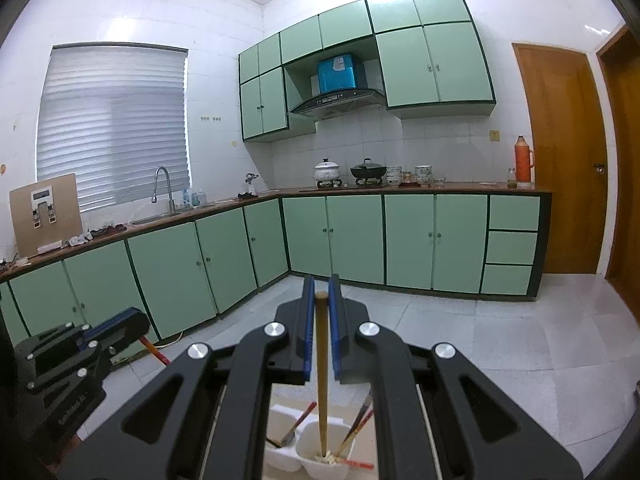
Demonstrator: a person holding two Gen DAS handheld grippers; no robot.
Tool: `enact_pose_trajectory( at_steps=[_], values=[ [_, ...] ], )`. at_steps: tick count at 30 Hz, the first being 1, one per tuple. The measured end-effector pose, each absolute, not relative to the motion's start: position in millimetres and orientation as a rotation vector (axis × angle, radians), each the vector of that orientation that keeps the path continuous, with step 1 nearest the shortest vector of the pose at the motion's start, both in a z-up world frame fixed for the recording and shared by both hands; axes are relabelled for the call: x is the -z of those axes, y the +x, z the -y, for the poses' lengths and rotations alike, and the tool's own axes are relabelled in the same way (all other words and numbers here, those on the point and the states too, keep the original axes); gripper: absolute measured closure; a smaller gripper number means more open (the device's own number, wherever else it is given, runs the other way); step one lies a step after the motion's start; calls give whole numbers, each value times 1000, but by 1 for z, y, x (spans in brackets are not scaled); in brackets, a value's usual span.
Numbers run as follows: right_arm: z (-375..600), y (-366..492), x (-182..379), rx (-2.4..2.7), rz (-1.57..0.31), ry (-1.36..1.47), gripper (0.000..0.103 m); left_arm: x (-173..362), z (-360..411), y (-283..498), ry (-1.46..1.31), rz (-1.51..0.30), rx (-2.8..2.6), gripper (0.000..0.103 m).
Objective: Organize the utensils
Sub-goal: 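Lift both chopsticks and carry them over the white holder, then open both tools to drop the chopsticks into the holder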
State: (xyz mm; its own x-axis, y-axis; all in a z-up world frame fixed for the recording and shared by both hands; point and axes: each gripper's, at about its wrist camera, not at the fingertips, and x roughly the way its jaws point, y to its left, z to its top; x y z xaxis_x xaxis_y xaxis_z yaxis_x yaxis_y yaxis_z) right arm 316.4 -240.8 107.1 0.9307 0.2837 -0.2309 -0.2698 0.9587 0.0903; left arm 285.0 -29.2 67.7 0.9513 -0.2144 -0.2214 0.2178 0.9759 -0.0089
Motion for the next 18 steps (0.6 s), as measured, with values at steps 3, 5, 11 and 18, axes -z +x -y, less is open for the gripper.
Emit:
enact_pose_trajectory(
  at_steps=[3, 5, 11, 18],
  values=[
    [239, 332, -93, -283, -252, 59, 97, -55, 31, 302, 9, -251, 220, 97],
    [237, 341, -81, -282, -265, 50, 97, -44, 33, 313, 13, -271, 217, 97],
    [233, 358, -46, -290, -330, 49, 97, -11, 37, 340, 30, -338, 218, 97],
    [226, 361, -7, -294, -417, 31, 96, 20, 42, 355, 47, -414, 219, 97]
  ],
)
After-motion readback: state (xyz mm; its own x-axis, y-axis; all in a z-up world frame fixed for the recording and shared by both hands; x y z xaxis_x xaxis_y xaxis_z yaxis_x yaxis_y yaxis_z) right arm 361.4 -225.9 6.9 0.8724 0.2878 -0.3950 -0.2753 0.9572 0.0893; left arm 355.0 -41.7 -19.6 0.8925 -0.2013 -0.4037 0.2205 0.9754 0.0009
